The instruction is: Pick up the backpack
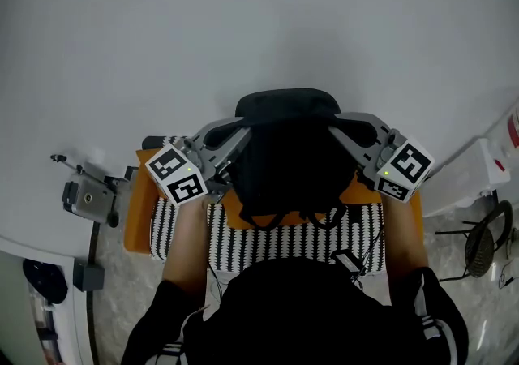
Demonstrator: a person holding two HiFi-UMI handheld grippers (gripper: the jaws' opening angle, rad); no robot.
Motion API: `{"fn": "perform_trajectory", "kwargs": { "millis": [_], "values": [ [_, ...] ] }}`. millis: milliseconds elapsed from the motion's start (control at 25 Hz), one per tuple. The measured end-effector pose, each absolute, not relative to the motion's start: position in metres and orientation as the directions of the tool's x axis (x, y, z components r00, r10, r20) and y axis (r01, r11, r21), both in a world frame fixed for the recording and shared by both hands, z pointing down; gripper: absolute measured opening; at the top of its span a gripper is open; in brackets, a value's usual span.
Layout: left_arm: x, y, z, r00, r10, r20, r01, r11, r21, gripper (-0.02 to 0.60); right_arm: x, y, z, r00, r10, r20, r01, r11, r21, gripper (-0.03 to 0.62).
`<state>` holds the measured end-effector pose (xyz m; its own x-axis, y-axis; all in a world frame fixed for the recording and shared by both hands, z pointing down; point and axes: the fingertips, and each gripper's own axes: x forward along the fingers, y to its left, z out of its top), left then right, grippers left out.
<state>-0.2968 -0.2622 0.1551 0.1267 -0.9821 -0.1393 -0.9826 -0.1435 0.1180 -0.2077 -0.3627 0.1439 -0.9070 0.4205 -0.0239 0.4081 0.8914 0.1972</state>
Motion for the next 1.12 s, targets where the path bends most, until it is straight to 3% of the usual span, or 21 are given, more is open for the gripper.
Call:
{"fn": "perform_trajectory", "kwargs": {
  "millis": [560,1120],
  "values": [
    [-0.274,-0.266,0.11,0.187,-0.966,-0.178,-0.98,-0.195,0.033,0.034,-0.185,-0.367,0.101,-0.898,0.416,-0.142,0.397,0.906,0.145,0.028],
    [-0.265,-0.269,0.096,0.209,-0.958,-0.196,-0.976,-0.216,0.013,0.034,-0.176,-0.369,0.087,-0.892,0.423,-0.158,0.397,0.902,0.17,0.028]
  ]
}}
